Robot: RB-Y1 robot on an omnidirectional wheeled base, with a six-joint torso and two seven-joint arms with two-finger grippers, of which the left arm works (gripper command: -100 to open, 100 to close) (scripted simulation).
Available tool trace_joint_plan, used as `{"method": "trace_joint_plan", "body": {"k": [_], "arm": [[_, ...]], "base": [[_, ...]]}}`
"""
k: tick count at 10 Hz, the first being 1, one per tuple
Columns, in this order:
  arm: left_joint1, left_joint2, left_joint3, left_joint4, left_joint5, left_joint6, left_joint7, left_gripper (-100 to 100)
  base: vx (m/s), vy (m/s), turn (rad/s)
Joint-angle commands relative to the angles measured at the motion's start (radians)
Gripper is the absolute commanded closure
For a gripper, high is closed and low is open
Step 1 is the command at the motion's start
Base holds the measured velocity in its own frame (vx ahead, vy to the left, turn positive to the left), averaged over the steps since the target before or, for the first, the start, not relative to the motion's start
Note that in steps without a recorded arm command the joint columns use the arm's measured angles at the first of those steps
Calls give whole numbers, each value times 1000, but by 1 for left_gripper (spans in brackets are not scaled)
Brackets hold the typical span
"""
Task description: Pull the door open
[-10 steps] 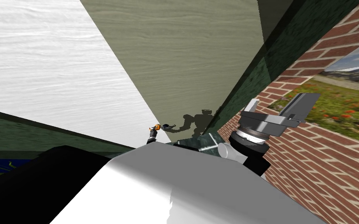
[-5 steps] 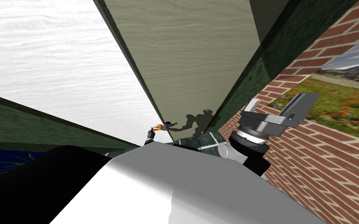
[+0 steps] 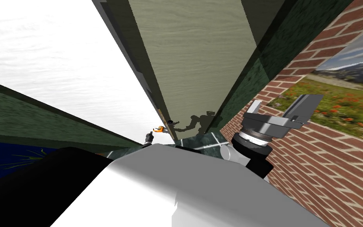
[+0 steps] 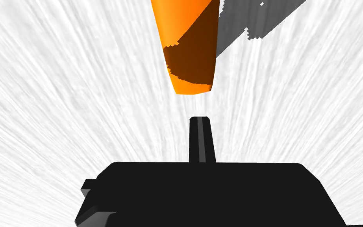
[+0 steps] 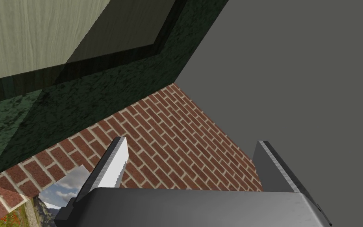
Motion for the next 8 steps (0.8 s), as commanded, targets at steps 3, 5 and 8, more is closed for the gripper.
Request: {"method": "trace_joint_plan", "body": {"k": [3,5,8], "arm": [[13,0,-45,-30,-22,-18,37,-100],[23,2,-70,-47,-34,-30,59,-100],[24,2,-85,-51,-41,-38,70,-100]], "base": [[-175,-91,-88],[-197,-63,-86],[-158,-62,-40]]}}
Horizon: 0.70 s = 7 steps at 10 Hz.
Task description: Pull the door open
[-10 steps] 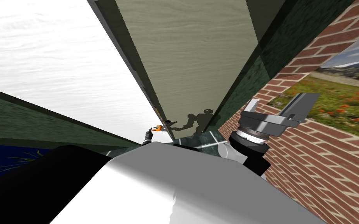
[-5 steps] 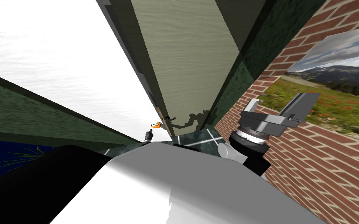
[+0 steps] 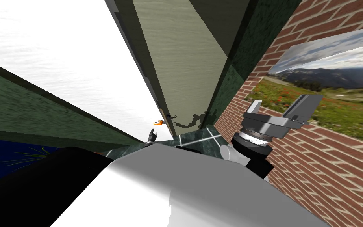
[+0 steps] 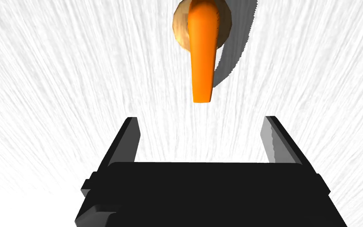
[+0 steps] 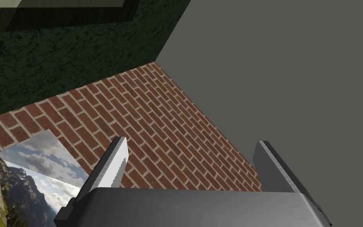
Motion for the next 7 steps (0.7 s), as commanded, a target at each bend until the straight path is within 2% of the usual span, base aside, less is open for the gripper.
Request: {"method": "trace_joint_plan", "body": {"k": [1,4,6,7], "arm": [[-5,1,17,18,8,10,-12,-100],[-20,-3,25,29,13,18,-23,-100],[-45,-11,19,26,10,21,-28,-100],[-53,-13,15,23,8,21,-29,-100]], "base": [[37,79,92],[123,146,3],[226,41,-93],[201,-77,-109]]}}
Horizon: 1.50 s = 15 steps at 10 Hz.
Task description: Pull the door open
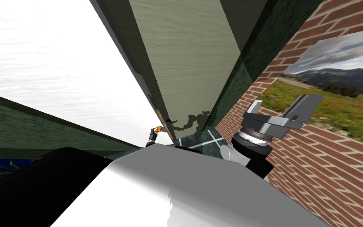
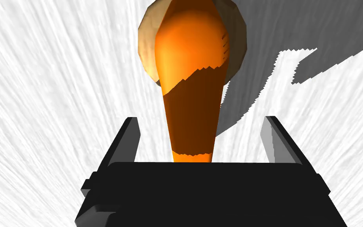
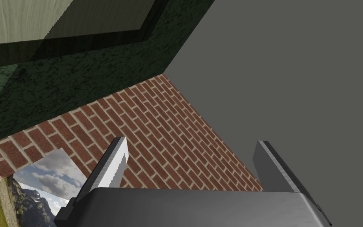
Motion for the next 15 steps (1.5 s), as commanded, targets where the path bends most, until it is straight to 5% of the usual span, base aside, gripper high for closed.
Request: {"method": "trace_joint_plan", "body": {"k": [1,2,7,9,15], "arm": [[0,0,0,0,0,0,0,-100],[0,0,0,0,0,0,0,100],[0,0,0,0,0,0,0,100],[24,12,-9,1,-7,-13,16,100],[82,62,-90,-27,-59,-87,98,100]], "base": [[81,-47,-11],[-5,8,13],[-16,8,-6],[-195,34,-59],[-233,25,-131]]}}
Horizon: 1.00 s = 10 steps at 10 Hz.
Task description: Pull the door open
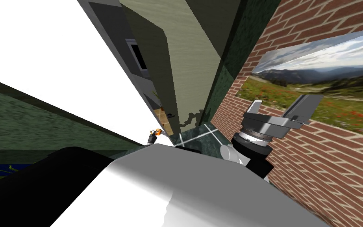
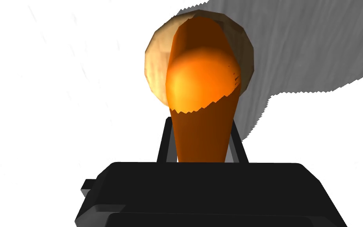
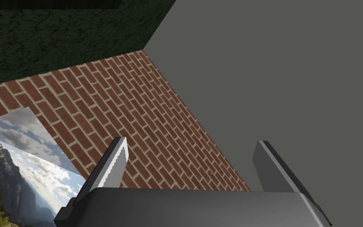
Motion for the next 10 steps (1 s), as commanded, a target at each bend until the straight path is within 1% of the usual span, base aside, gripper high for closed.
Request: {"method": "trace_joint_plan", "body": {"k": [1,2,3,4,7,8,10], "arm": [[0,0,0,0,0,0,0,100],[11,8,-13,9,-9,-26,14,100],[13,10,-15,10,-11,-32,17,100],[18,15,-20,14,-15,-46,24,100],[36,33,-37,27,-29,-93,47,100],[45,42,-46,33,-35,-116,58,100],[56,53,-56,41,-44,-145,71,100]], "base": [[-94,21,-32],[-142,24,-130],[-198,34,-144],[-191,35,-125],[-203,47,-166],[-252,51,-233],[-244,48,-120]]}}
